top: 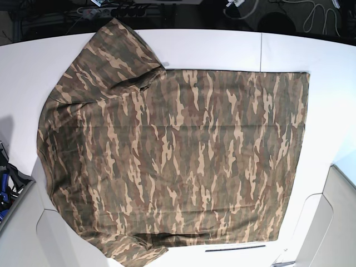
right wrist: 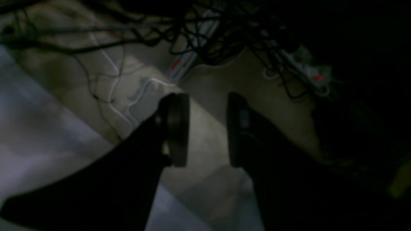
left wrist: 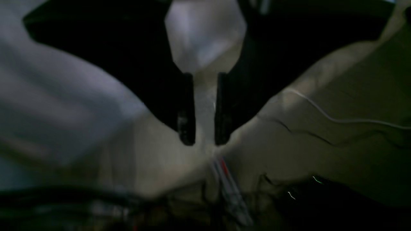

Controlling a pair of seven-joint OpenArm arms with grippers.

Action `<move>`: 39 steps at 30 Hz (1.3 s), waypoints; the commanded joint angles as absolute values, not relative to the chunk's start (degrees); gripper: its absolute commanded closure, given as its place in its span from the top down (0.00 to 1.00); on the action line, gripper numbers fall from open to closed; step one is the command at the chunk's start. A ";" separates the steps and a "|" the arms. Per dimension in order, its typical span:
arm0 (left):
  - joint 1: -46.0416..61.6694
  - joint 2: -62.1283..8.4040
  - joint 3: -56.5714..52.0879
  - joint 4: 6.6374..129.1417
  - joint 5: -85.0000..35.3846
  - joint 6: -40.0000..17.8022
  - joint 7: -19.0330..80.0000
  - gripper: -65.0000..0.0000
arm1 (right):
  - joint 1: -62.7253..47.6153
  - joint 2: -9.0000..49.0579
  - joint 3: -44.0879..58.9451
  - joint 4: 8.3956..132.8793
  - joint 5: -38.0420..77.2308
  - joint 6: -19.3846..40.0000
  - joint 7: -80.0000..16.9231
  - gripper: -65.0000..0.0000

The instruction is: Fold the T-shirt properly

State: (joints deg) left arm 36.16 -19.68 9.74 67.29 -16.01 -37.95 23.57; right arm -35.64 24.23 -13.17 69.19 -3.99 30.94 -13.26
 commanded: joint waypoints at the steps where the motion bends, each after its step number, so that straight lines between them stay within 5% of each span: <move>1: 38.46 -20.03 7.97 69.84 -16.34 -38.87 24.10 0.21 | -37.89 25.50 -13.10 72.20 -3.36 31.75 -12.69 0.29; 15: 56.07 -20.01 -15.42 104.03 -23.49 -38.83 31.46 0.21 | -46.68 29.02 -9.67 108.05 8.03 31.75 -21.08 0.29; 28: 56.01 -20.01 -30.22 113.10 -37.15 -38.87 35.33 0.22 | -46.19 28.38 3.11 115.94 10.68 29.34 -21.32 0.29; 33: 53.89 -20.01 -33.61 113.08 -41.36 -40.00 35.38 0.50 | -45.98 24.53 10.79 115.92 14.09 27.59 -24.69 0.29; 37: 51.27 -20.03 -34.94 113.08 -41.56 -40.00 35.46 0.53 | -44.58 20.64 18.00 115.92 21.85 27.64 -30.52 0.30; 39: 50.35 -20.21 -34.94 113.08 -41.56 -40.00 35.70 0.53 | -43.68 19.22 21.02 115.81 26.02 27.64 -32.51 0.39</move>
State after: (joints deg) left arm 49.78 -19.66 -34.50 112.27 -40.80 -39.27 36.25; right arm -43.44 18.83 20.69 114.96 25.65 27.62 -33.45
